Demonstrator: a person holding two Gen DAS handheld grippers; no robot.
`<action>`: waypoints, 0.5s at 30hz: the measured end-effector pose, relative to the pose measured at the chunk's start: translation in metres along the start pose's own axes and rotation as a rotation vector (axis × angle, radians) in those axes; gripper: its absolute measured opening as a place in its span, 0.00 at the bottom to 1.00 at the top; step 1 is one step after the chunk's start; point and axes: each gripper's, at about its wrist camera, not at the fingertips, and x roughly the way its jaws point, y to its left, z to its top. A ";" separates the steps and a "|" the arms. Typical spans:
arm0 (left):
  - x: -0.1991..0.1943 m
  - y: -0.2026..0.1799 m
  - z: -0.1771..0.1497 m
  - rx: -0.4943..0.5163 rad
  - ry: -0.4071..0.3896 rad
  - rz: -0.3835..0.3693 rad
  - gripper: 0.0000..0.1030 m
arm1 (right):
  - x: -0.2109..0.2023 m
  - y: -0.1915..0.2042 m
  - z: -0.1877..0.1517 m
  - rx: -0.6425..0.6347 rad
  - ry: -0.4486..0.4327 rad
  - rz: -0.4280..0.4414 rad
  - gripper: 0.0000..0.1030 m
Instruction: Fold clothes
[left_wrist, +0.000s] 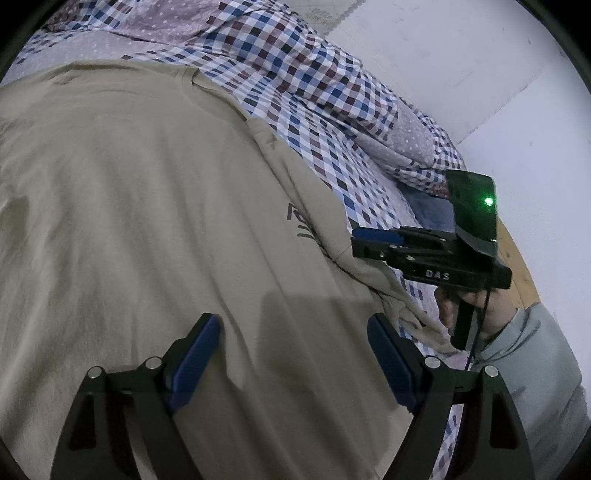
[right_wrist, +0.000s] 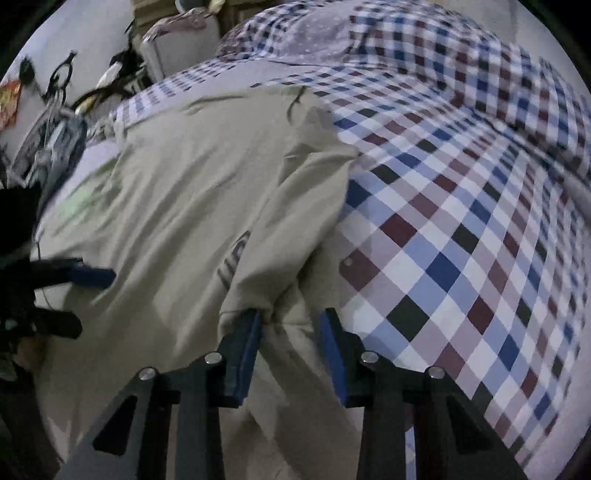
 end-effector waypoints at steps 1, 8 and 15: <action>0.000 0.000 0.000 -0.001 0.000 -0.001 0.83 | 0.004 -0.003 0.001 0.006 0.013 -0.002 0.34; 0.000 0.001 0.001 -0.019 0.000 -0.015 0.83 | -0.004 0.004 0.005 -0.042 -0.002 -0.052 0.08; 0.000 0.004 0.000 -0.032 -0.002 -0.025 0.83 | -0.041 -0.041 0.011 0.075 -0.092 -0.252 0.07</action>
